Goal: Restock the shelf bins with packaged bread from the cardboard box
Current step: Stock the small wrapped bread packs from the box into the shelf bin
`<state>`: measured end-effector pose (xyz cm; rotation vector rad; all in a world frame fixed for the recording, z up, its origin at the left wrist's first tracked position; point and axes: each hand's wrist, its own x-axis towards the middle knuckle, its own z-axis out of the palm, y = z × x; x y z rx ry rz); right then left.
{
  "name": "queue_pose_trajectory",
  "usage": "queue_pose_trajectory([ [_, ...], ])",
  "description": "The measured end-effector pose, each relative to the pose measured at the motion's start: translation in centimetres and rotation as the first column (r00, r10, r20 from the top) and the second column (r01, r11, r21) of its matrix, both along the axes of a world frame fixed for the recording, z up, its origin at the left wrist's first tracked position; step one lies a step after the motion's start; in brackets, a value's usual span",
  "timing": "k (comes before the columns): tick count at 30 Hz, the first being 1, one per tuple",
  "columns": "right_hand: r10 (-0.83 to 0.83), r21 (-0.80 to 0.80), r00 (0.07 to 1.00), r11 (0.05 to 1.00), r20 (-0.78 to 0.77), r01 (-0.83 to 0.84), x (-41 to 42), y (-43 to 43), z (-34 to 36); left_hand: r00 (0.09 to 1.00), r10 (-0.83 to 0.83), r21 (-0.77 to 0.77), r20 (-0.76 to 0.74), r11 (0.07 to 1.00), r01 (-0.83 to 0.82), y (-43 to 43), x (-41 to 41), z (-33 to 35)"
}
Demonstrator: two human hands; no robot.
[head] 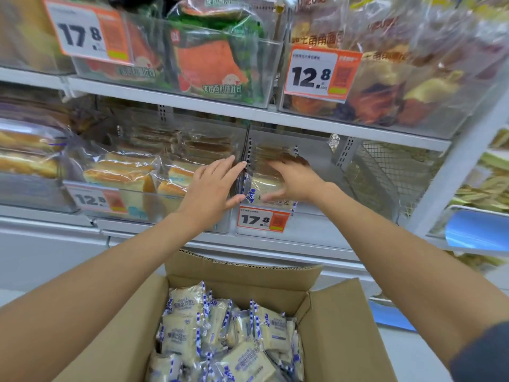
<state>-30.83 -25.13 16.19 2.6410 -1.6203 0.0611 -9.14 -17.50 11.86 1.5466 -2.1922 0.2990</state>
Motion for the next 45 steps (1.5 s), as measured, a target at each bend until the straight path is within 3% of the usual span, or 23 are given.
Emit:
queue_pose_trajectory([
  [4, 0.079, -0.203, 0.936, 0.979, 0.343, -0.008, 0.2, 4.9, 0.8, 0.979, -0.050, -0.120, -0.196, 0.992, 0.027, 3.2, -1.1, 0.1],
  [7, 0.120, -0.093, 0.868, 0.992, 0.482, -0.085, 0.9, 10.6, -2.7, 0.908, -0.019, 0.161, -0.418, 0.982, 0.094, 6.6, -1.9, -2.8],
  [10, 0.042, 0.199, 0.910, 0.971, 0.413, -0.135, 0.9, 15.1, -9.6, 0.897, 0.093, 0.447, -0.431, 0.886, 0.123, 9.6, -1.3, -8.1],
  [13, -0.112, 0.487, 0.957, 0.873, 0.268, -0.034, -0.1, 17.3, -17.5, 0.901, 0.197, 0.633, -0.386, 0.768, 0.103, 11.7, 0.7, -13.3],
  [15, -0.175, 0.589, 0.972, 0.807, 0.154, 0.052, -0.7, 18.0, -22.0, 0.887, 0.255, 0.693, -0.384, 0.714, 0.095, 12.8, 2.1, -15.9],
  [18, -0.131, 0.678, 0.991, 0.731, 0.038, 0.071, 0.2, 18.4, -26.9, 0.841, 0.348, 0.756, -0.414, 0.646, 0.105, 13.8, 3.7, -18.8],
  [21, 0.104, 0.709, 0.992, 0.704, -0.072, -0.023, 2.5, 18.9, -30.7, 0.834, 0.381, 0.814, -0.399, 0.567, 0.130, 14.1, 4.3, -21.3],
  [24, 0.249, 0.651, 0.954, 0.755, -0.168, -0.082, 3.3, 19.1, -32.4, 0.790, 0.440, 0.834, -0.427, 0.529, 0.156, 14.2, 3.1, -22.5],
  [26, 0.292, 0.612, 0.948, 0.775, -0.126, -0.157, 2.7, 18.5, -31.7, 0.722, 0.490, 0.815, -0.488, 0.551, 0.177, 14.1, 2.0, -22.5],
  [28, 0.176, 0.622, 0.982, 0.761, 0.072, -0.182, 1.6, 17.6, -30.0, 0.659, 0.517, 0.766, -0.547, 0.626, 0.145, 14.1, 1.0, -21.8],
  [30, -0.026, 0.625, 0.954, 0.760, 0.300, -0.176, 0.3, 16.9, -27.2, 0.607, 0.534, 0.745, -0.588, 0.650, 0.150, 14.1, 0.0, -20.6],
  [32, -0.177, 0.646, 0.863, 0.735, 0.474, -0.204, -0.9, 16.4, -24.8, 0.601, 0.555, 0.795, -0.575, 0.552, 0.251, 14.1, -1.2, -19.8],
  [34, -0.339, 0.721, 0.754, 0.648, 0.562, -0.245, -1.5, 16.3, -23.4, 0.633, 0.567, 0.836, -0.527, 0.479, 0.267, 14.1, -2.0, -19.9],
  [36, -0.495, 0.793, 0.710, 0.591, 0.501, -0.148, -2.5, 15.8, -24.4, 0.604, 0.592, 0.824, -0.534, 0.523, 0.216, 14.3, -1.6, -20.2],
  [40, -0.531, 0.804, 0.836, 0.554, 0.140, 0.217, -4.8, 16.2, -30.0, 0.522, 0.675, 0.843, -0.521, 0.502, 0.192, 15.1, 2.0, -21.5],
  [42, -0.492, 0.824, 0.867, 0.521, 0.075, 0.224, -3.9, 18.1, -32.0, 0.459, 0.715, 0.846, -0.528, 0.488, 0.214, 15.3, 3.6, -22.4],
  [45, -0.386, 0.785, 0.915, 0.601, 0.118, 0.152, -2.1, 20.3, -32.6, 0.344, 0.762, 0.836, -0.548, 0.490, 0.248, 15.5, 4.4, -22.7],
])
